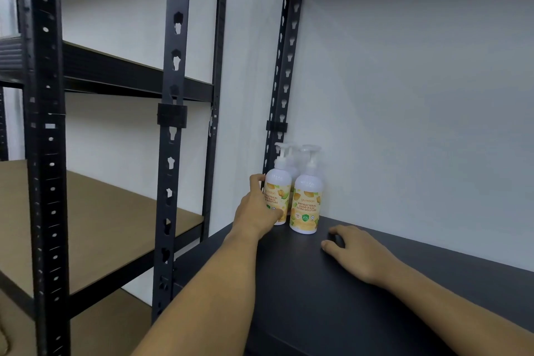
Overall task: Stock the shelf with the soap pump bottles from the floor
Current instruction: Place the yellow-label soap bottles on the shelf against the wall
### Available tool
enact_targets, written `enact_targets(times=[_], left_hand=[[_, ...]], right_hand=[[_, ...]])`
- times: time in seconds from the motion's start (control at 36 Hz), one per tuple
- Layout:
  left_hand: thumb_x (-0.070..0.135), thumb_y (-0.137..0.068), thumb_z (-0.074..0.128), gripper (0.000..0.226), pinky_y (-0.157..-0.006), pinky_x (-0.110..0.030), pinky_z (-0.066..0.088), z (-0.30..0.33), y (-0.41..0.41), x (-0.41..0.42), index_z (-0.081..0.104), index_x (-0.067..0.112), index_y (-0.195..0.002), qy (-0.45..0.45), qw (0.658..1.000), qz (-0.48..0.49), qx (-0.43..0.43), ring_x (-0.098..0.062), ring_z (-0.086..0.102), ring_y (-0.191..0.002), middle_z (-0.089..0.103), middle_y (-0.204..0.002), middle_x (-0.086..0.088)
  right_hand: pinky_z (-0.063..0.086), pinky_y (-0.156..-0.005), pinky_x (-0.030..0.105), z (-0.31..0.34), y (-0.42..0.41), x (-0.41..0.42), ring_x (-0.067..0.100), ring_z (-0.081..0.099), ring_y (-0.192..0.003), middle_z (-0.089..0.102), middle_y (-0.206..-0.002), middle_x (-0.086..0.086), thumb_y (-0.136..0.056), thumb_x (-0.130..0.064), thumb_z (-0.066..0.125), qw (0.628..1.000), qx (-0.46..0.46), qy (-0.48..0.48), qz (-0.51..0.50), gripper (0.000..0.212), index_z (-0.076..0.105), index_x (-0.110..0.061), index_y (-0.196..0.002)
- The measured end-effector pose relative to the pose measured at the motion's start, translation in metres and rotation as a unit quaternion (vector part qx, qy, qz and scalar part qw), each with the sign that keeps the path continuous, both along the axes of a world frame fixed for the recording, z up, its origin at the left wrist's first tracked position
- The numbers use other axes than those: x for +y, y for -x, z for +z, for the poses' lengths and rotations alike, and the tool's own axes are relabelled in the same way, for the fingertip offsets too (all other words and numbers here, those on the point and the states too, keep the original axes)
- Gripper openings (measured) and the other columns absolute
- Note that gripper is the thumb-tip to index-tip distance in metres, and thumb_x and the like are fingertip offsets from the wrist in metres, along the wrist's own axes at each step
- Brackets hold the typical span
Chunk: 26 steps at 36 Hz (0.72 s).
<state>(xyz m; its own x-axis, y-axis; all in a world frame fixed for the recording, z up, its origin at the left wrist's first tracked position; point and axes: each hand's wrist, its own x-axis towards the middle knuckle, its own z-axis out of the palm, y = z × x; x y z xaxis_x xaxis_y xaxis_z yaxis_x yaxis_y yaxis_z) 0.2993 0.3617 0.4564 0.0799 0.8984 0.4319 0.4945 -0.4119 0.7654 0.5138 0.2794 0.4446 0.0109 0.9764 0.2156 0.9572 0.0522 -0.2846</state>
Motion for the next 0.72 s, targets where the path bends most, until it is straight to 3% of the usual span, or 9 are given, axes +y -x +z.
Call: enact_targets(times=[0.39,0.72], left_hand=[[0.011,-0.08,0.076,0.075,-0.083,-0.04,0.056,0.0013,-0.0007,-0.0027,0.026,0.031,-0.133,0.001,1.0,0.003,0.002,-0.022,0.065,-0.095,0.063,-0.107,-0.003],[0.011,-0.08,0.076,0.076,-0.086,-0.042,0.056,0.0038,0.0002,-0.0078,0.025,0.032,-0.133,0.014,1.0,0.005,0.007,-0.023,0.065,-0.096,0.062,-0.106,-0.001]], right_hand=[[0.048,-0.094,0.036,0.0005,0.0005,-0.0015,0.013,0.055,-0.104,0.056,-0.111,-0.008,-0.095,-0.057,0.045,1.0,0.002,-0.001,-0.002,0.038,0.057,-0.028,-0.118],[0.045,-0.099,0.036,0.0028,0.0032,-0.0051,0.015,0.053,-0.113,0.056,-0.124,-0.005,-0.096,-0.056,0.045,1.0,0.001,0.002,-0.008,0.046,0.054,-0.026,-0.13]])
